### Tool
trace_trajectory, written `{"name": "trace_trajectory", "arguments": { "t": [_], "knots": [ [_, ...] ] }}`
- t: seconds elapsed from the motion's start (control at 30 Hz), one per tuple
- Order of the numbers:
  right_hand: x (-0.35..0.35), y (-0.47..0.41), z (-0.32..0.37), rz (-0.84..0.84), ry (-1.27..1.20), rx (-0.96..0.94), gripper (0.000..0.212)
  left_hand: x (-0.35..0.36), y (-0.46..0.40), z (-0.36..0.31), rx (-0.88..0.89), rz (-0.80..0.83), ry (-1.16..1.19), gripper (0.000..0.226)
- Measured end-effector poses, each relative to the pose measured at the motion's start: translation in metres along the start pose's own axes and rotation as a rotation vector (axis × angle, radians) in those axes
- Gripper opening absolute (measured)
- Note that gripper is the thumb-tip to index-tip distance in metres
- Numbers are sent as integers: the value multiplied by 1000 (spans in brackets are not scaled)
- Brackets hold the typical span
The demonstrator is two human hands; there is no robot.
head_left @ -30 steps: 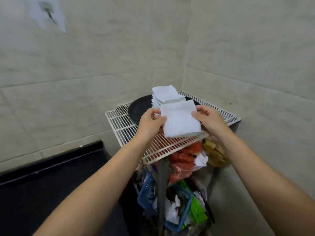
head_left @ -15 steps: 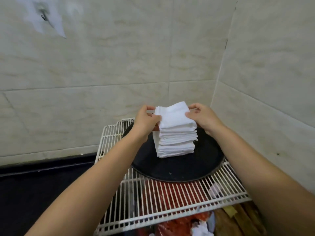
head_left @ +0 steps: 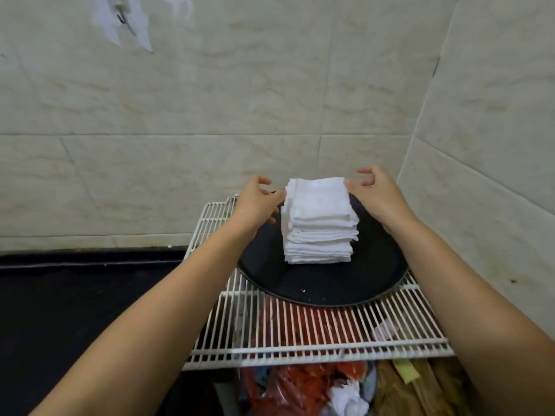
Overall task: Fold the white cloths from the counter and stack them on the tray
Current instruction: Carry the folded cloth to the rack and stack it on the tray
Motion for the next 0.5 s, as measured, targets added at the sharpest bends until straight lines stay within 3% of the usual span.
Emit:
{"name": "trace_trajectory", "arguments": {
  "t": [0.1,0.2,0.3,0.5],
  "knots": [
    [-11,15,44,-115,17,-150,36,-40,10,-3,45,-64,-25,34],
    [22,55,99,-91,21,-329,29,-102,34,6,84,-124,-46,25],
    [93,130,154,52,10,-530,26,-196,69,28,128,-238,-138,21],
    [267,359,230,389,33,-888,39,-424,191,89,151,-498,-570,22]
  ]
}}
Point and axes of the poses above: each hand's wrist, its own y-axis away from the middle knuckle, its own x-axis out of the palm, z = x × y, the point moved 10 cm from there along -y, towards the middle knuckle, and after that the axes turned 11 degrees about -z, right-handed, at the moved point
